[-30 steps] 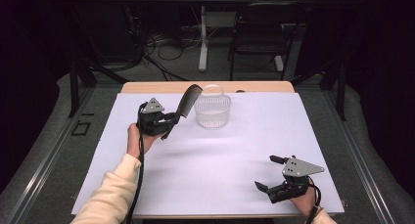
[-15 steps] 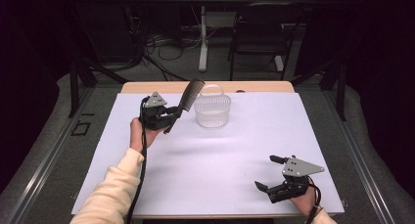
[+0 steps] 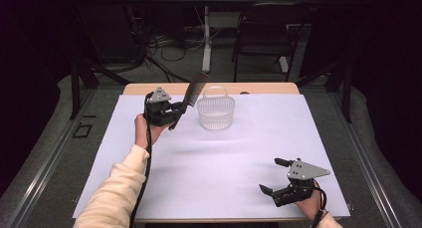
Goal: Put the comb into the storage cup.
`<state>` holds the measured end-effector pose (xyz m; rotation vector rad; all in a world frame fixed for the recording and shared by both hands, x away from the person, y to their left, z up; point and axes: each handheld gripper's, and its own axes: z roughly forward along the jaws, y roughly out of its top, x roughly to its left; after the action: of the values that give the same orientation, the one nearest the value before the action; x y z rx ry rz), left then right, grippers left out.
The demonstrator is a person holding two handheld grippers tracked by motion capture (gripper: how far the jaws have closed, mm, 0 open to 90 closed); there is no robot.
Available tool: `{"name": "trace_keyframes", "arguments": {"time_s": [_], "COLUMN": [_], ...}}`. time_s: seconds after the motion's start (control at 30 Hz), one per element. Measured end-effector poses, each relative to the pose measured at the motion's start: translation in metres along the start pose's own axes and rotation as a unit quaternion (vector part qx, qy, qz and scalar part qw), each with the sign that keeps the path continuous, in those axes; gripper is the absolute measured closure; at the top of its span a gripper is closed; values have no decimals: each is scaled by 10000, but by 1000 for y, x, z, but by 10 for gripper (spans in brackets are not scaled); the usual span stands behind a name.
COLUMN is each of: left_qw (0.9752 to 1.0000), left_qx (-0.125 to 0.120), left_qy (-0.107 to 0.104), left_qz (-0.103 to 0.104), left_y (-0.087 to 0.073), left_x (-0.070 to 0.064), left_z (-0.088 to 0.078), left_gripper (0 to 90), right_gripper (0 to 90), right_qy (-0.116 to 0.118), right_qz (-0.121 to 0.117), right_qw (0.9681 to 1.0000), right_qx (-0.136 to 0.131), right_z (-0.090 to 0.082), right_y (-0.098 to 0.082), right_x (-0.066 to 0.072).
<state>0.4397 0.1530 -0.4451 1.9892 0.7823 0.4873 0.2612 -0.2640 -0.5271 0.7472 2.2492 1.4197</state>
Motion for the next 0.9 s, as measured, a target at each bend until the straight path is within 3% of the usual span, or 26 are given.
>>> {"name": "trace_keyframes", "arguments": {"time_s": [0.9], "left_qw": [9999], "left_qx": [-85], "left_qy": [45], "left_qz": [57], "left_y": [20], "left_x": [0], "left_z": [6], "left_gripper": [723], "right_gripper": [0], "right_qy": [9], "right_qz": [15], "right_qw": [10000], "right_qx": [-8], "right_z": [0], "right_y": [0], "right_x": [-1]}}
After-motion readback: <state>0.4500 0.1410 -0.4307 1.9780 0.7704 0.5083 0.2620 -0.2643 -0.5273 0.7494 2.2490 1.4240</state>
